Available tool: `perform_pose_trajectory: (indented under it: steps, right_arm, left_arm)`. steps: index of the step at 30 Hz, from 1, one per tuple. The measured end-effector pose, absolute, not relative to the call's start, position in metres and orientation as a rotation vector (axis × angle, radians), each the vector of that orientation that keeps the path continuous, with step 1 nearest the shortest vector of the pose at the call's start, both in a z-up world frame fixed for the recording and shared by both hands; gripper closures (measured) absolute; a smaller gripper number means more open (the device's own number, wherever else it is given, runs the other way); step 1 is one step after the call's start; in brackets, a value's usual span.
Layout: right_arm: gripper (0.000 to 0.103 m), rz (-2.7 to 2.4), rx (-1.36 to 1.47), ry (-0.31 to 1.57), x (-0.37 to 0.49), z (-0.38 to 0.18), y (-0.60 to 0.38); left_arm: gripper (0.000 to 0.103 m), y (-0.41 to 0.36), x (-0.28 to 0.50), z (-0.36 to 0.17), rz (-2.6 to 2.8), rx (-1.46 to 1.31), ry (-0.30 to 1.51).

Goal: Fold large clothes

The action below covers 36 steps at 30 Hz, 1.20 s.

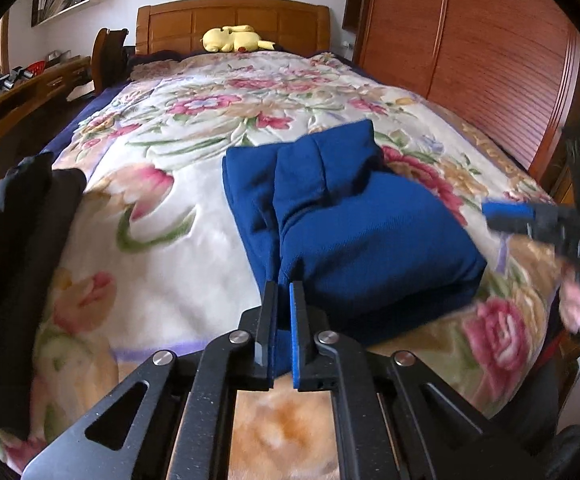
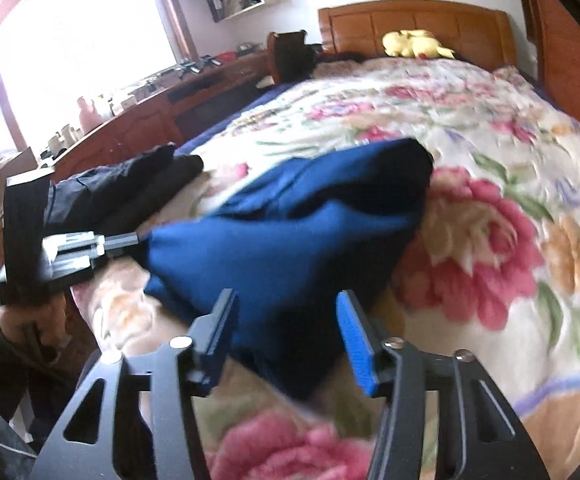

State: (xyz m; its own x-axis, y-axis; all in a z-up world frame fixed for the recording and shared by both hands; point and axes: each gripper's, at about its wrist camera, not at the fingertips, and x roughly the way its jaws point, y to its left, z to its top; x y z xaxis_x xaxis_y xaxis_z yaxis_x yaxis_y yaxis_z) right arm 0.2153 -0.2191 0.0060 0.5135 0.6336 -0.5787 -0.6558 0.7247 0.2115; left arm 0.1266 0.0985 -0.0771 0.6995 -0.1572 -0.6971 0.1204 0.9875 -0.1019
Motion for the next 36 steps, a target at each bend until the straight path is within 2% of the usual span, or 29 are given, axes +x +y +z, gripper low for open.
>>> perform_pose_trajectory:
  steps: [2,4,8,11,17,22,29,33,35,36]
  right_arm:
    - [0.061,0.781,-0.050,0.697,0.224,0.000,-0.209]
    - [0.061,0.792,-0.073,0.783,0.238,-0.021,-0.193]
    - [0.061,0.829,-0.097,0.829,0.248,-0.040,-0.181]
    - [0.061,0.847,-0.161,0.853,0.255,-0.033,-0.175]
    - [0.061,0.832,-0.242,0.783,0.285,0.010,-0.155]
    - [0.059,0.868,-0.267,0.824,0.331,0.011,-0.113]
    - [0.059,0.847,-0.367,1.063,0.389,-0.045,-0.050]
    - [0.057,0.873,-0.362,1.096,0.402,-0.055,-0.032]
    - [0.061,0.889,-0.387,1.089,0.406,-0.058,-0.024]
    - [0.071,0.894,-0.408,1.075,0.406,-0.058,-0.022]
  left_arm:
    - [0.097,0.100,0.124,-0.084,-0.152,-0.061,0.797]
    - [0.097,0.100,0.122,-0.089,-0.146,-0.069,0.808]
    - [0.097,0.104,0.118,-0.097,-0.128,-0.086,0.827]
    - [0.097,0.103,0.115,-0.096,-0.123,-0.078,0.826]
    - [0.097,0.101,0.112,-0.083,-0.114,-0.047,0.806]
    - [0.097,0.114,0.111,-0.076,-0.101,-0.093,0.805]
    - [0.083,0.138,0.111,-0.070,-0.059,-0.121,0.795]
    - [0.076,0.143,0.113,-0.074,-0.056,-0.129,0.808]
    - [0.076,0.144,0.113,-0.078,-0.060,-0.132,0.816]
    - [0.076,0.143,0.114,-0.080,-0.063,-0.132,0.820]
